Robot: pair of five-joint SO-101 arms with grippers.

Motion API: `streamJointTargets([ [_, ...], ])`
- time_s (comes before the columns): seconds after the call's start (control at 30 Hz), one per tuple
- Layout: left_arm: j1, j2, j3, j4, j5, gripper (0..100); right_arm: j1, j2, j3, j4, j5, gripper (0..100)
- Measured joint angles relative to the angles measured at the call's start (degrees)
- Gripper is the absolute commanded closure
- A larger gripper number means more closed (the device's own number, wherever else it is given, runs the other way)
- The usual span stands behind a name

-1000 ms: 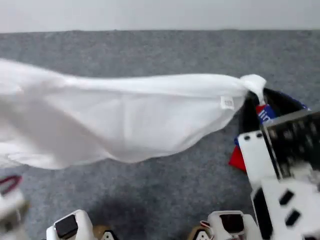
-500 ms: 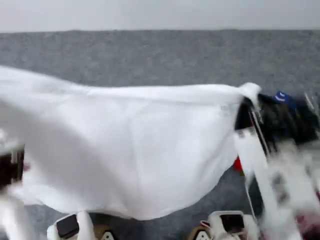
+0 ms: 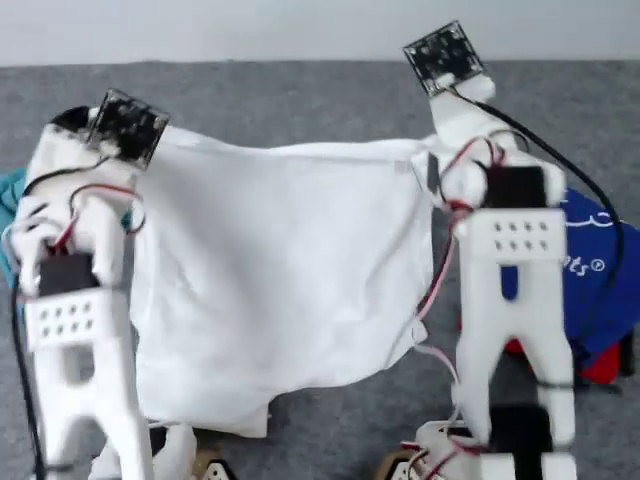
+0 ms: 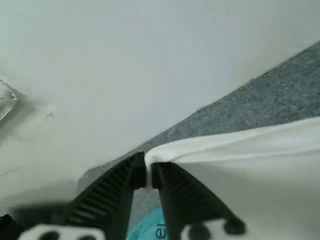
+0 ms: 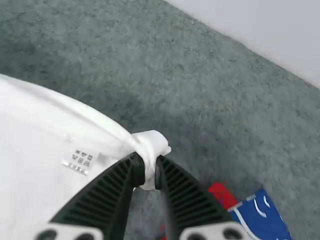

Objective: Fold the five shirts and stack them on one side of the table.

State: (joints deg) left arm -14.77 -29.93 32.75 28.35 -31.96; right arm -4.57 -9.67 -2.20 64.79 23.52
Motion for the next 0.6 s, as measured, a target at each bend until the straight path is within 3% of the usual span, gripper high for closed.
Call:
streamJointTargets([
  [0.23, 0.4, 22.2, -11.6, -7.1, 0.1, 99, 1.2, 12.7, 0.0, -17.1, 0.0, 98.9],
  [0.43, 0.4, 38.9, -28.9, -7.2, -0.3, 99, 1.2, 21.3, -0.7, -30.9, 0.0, 98.9],
  [0.6, 0.8, 45.2, -39.6, -3.6, -0.4, 99, 1.2, 30.4, -9.8, -35.0, 0.0, 98.9],
])
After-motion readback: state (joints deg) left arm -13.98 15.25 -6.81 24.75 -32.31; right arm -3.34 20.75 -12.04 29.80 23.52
